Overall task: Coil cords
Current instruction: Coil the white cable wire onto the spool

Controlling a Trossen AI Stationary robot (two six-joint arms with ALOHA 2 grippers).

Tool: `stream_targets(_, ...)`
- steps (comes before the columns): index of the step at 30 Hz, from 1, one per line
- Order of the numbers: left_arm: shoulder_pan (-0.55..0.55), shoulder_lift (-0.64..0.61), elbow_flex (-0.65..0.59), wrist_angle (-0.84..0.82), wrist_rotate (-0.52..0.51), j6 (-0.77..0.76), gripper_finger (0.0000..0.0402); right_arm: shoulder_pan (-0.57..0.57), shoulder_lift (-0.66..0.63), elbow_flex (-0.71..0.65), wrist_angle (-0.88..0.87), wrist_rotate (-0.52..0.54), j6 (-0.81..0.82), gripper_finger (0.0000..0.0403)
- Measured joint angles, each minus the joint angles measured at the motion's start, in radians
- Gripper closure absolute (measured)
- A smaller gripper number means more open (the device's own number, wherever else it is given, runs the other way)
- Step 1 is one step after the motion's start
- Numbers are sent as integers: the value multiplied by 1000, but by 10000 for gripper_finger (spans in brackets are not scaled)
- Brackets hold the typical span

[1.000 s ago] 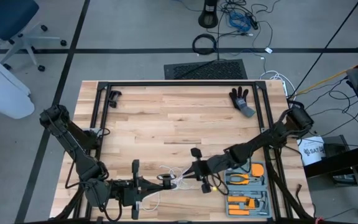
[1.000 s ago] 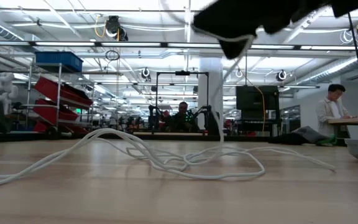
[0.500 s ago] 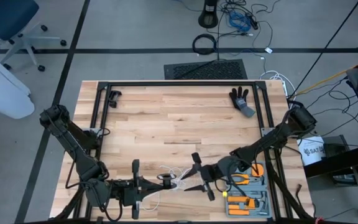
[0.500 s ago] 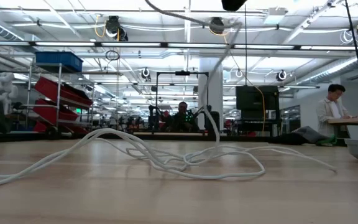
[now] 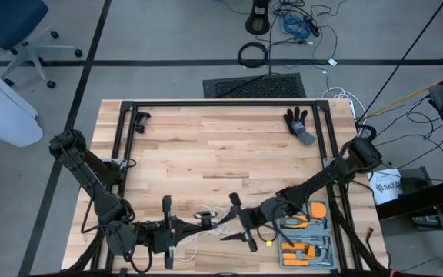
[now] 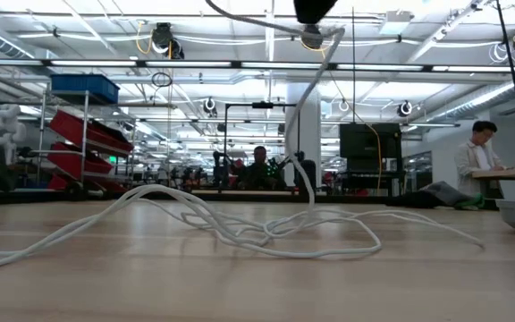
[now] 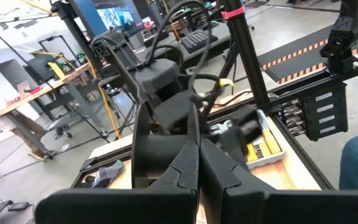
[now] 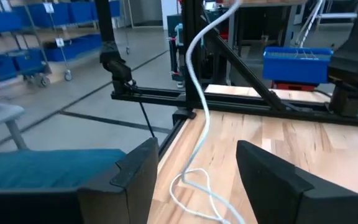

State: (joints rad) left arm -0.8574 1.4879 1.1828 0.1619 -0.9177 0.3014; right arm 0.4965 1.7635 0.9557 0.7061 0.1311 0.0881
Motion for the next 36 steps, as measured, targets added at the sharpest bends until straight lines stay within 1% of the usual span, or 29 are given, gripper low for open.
stream_targets(4,0,0,0,0,-2,0,400,0,37,83,-83,46,-28,199)
stream_targets(8,0,0,0,-4,-2,0,400,-2,49,131,-181,51,-29,200)
stream_targets(10,0,0,0,-13,-2,-4,400,-2,49,134,-188,51,-29,206)
stream_targets(13,0,0,0,-16,-3,-5,400,-2,46,134,-204,51,-29,226)
stream_targets(15,0,0,0,-16,-3,-5,400,-2,45,134,-219,51,-24,247)
stream_targets(17,0,0,0,-15,-3,-5,400,-2,45,134,-230,51,-24,275)
stream_targets(22,-2,0,0,-17,-3,-6,400,-11,38,135,-278,50,-21,376)
stream_targets(23,-4,0,0,-20,-3,-6,400,-11,31,135,-304,51,-16,389)
stream_targets(31,-43,0,0,-65,5,29,400,-11,-68,136,-527,83,51,401)
stream_targets(36,-67,0,0,-70,8,47,400,18,-138,135,-676,155,75,402)
